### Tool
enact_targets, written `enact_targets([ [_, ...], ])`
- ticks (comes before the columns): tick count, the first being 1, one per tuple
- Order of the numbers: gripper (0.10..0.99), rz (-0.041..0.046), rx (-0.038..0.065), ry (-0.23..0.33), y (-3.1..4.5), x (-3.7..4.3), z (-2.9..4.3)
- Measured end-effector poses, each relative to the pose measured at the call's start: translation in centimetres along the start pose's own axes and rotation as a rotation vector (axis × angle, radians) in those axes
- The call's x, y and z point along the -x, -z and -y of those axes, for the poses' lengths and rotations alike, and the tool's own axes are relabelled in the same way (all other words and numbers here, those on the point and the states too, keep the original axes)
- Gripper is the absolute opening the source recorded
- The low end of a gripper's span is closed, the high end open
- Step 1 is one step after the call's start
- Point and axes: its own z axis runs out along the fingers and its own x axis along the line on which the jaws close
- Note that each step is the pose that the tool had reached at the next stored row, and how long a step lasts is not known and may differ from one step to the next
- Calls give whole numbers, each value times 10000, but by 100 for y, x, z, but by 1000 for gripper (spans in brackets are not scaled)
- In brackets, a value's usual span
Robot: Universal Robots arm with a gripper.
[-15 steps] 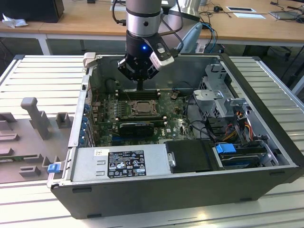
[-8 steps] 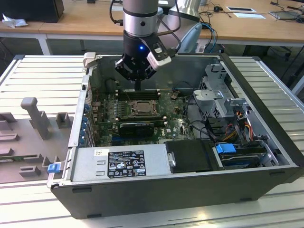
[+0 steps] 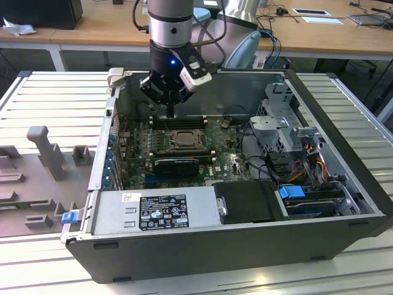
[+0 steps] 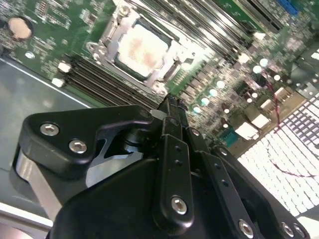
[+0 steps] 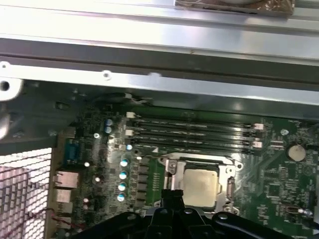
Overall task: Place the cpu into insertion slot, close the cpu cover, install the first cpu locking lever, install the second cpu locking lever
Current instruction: 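Install the first cpu locking lever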
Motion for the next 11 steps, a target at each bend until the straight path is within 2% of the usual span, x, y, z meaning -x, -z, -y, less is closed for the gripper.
enact_targets([
  [3,106,12,-1,1,-44,-134,-10],
  [8,106,18,3,-79,-140,-266,-33],
  [11,106,18,4,-79,-195,-276,-93],
])
